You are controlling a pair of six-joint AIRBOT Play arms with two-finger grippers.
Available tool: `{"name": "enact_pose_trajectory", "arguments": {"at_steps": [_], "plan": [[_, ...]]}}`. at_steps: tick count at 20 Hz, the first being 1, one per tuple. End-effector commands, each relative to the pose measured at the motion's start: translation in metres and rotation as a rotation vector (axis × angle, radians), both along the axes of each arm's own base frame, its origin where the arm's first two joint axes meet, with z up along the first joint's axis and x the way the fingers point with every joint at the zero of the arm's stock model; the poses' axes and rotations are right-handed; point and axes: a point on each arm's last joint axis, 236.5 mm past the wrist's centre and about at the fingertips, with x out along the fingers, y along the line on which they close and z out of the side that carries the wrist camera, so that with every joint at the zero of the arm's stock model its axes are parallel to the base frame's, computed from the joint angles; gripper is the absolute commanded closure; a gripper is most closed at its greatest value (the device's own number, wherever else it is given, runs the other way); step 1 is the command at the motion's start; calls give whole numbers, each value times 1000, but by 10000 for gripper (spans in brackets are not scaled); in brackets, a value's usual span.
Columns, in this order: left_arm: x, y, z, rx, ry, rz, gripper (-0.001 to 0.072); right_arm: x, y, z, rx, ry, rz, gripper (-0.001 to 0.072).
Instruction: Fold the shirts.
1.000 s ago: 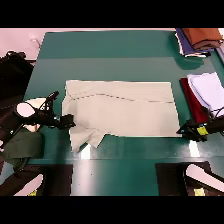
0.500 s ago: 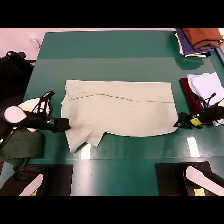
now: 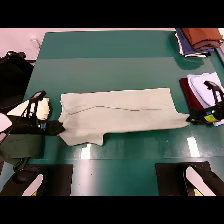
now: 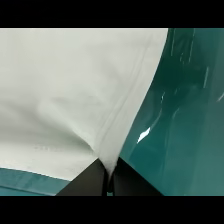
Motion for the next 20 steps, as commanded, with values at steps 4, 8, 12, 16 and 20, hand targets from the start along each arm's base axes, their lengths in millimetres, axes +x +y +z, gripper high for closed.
{"name": "enact_pose_trajectory", "arguments": {"at_steps": [4,8,12,16,20], "plan": [[117,16,1,103,-156,53,685,85,10,0,-13,-35,46,694],[186,12,-15,107,-160,80,684,133,8,-18,4,-3,39,693],[221,9,-20,103,-175,92,683,172,12,-22,118,-17,-6,693],[237,7,4,75,-237,134,682,198,7,-16,239,-88,-39,301],[229,6,1,77,-196,116,41,171,-24,-28,289,-20,-48,294]]}}
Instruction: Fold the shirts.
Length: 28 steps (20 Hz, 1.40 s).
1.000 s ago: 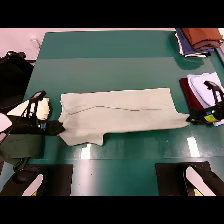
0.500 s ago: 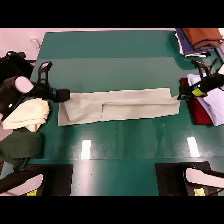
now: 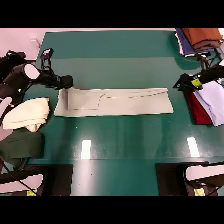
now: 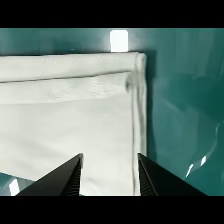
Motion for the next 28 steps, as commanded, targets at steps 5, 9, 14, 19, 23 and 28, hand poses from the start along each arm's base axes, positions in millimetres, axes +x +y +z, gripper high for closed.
{"name": "enact_pose_trajectory", "arguments": {"at_steps": [5,9,14,19,23,28], "plan": [[-13,-8,-4,-29,72,-18,456,-48,-39,-44,117,120,-54,176],[-15,-34,7,-171,88,-8,684,-52,-16,-77,286,175,-65,185],[-15,-82,9,-212,54,-71,685,-21,47,-93,380,147,9,289],[-18,-158,-40,-215,118,-160,685,4,77,-59,343,58,154,681],[-12,-219,-70,-216,168,-257,685,13,83,29,309,-73,228,693],[-8,-277,-93,-243,191,-328,685,16,124,137,236,-291,312,693]]}}
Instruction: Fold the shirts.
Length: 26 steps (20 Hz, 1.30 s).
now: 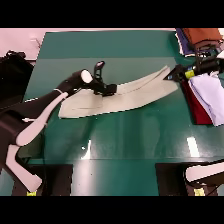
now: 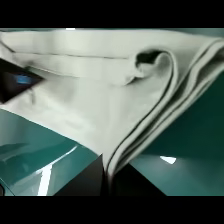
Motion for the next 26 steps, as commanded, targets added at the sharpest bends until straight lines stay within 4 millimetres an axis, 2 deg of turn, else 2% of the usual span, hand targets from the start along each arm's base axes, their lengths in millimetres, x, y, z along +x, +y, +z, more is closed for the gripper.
{"name": "enact_pose_trajectory", "arguments": {"at_steps": [1,4,6,10,12,13,15,18,21,22,23,24,25,26], "plan": [[-1,-33,-19,-15,26,-43,685,-5,37,74,-15,-145,50,693],[4,-35,-22,-23,28,-18,685,-8,74,111,-9,-222,102,693],[7,-35,-20,-30,20,-8,685,-12,97,125,-1,-260,138,693],[11,-34,-18,-33,11,1,685,-23,147,137,31,-290,198,693],[21,-18,-2,-23,7,-7,685,-28,173,141,51,-312,225,693],[32,2,11,1,-9,-6,685,-30,187,143,61,-328,235,693],[58,53,51,49,-68,28,685,-35,222,149,101,-367,258,693],[91,154,147,83,-224,150,685,-45,297,148,225,-378,292,693],[92,239,244,87,-407,276,684,-48,379,125,338,-387,281,683],[87,260,267,91,-451,312,684,-49,404,115,372,-395,280,540],[81,278,286,99,-488,344,684,-53,421,106,402,-386,280,407],[76,291,298,108,-512,370,684,-55,431,98,423,-364,278,387],[73,301,306,118,-527,387,684,-52,432,91,415,-356,277,387],[70,303,310,119,-533,392,685,-45,422,84,382,-365,274,386]]}}
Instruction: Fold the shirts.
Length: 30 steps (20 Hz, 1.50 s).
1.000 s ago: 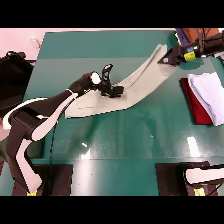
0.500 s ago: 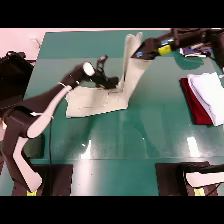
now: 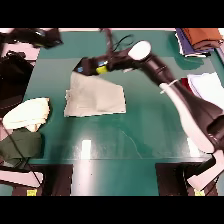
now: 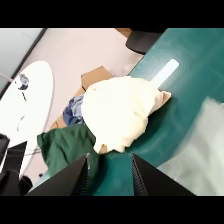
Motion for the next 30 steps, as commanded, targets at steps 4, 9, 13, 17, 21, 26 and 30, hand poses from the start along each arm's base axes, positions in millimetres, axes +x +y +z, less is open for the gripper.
{"name": "enact_pose_trajectory", "arguments": {"at_steps": [4,9,13,17,21,26,30], "plan": [[-22,15,25,68,-36,-15,684,38,-69,-55,-174,-16,-89,387],[-24,-38,13,80,-31,-127,684,41,-221,-158,-398,304,-224,129],[-25,-69,-2,97,-14,-202,684,24,-260,-220,-402,529,-288,122],[-26,-79,-9,94,1,-223,684,22,-217,-246,-291,653,-268,155],[-28,-80,-10,92,10,-229,685,23,-147,-255,-246,652,-168,176],[-33,-86,-12,70,32,-244,685,41,-94,-240,-240,485,-103,693],[-42,-102,-16,104,39,-287,685,91,-150,-197,-347,280,-163,693]]}}
